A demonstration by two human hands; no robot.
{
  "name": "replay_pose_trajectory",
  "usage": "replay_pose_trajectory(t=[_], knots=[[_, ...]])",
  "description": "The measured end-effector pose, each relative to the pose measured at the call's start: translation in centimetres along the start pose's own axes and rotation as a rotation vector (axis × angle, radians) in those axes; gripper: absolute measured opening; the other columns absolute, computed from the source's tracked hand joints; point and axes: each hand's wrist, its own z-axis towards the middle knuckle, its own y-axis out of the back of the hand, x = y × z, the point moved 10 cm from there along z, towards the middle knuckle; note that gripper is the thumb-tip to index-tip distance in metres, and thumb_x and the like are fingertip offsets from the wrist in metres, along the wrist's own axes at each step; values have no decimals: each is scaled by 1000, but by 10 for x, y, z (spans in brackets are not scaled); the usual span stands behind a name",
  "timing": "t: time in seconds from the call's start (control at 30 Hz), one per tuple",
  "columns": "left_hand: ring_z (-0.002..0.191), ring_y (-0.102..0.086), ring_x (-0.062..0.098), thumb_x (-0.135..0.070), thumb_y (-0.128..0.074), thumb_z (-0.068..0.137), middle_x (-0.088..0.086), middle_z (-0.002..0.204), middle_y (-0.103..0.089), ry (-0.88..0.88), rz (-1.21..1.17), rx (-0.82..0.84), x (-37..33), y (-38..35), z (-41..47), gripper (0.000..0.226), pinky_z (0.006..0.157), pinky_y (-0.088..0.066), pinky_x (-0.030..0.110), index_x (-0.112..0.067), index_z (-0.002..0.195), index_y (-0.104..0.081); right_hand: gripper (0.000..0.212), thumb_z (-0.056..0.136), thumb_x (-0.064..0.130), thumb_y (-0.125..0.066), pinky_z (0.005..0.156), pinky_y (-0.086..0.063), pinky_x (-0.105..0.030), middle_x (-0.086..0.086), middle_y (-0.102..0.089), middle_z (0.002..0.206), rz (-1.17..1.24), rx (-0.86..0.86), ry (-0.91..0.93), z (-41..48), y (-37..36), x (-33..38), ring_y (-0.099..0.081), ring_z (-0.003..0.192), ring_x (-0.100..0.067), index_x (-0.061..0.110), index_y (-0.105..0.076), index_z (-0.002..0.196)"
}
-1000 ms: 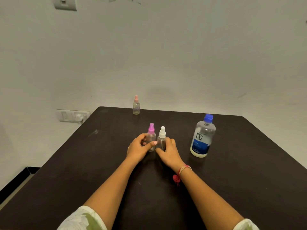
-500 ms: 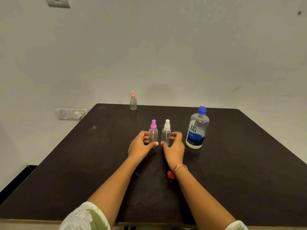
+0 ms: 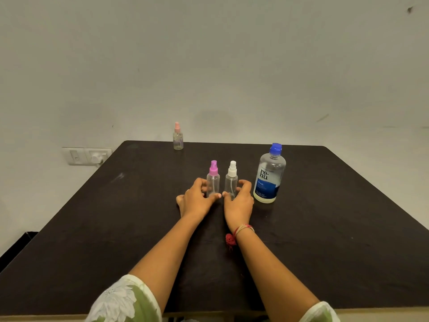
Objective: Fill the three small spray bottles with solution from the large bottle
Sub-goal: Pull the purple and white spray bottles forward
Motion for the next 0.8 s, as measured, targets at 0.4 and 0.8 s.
replay_pose_trajectory(t=[0.4, 0.8], knots=[[97, -59, 6, -47, -75, 74, -17, 104, -59, -8, -6, -22, 1, 1, -1, 54, 92, -30, 32, -31, 117, -48, 52, 85, 7, -65, 99, -38, -32, -8, -55, 123, -41, 3, -33, 1, 3, 2, -51, 115, -23, 12, -41, 131], [103, -59, 7, -46, -77, 72, -14, 119, -59, 7, -1, -14, 2, 0, 0, 65, 96, -31, 34, -30, 126, -44, 59, 79, 7, -72, 103, -39, -37, -11, -43, 128, -37, -62, -17, -5, 12, 6, -47, 115, -25, 10, -40, 128]])
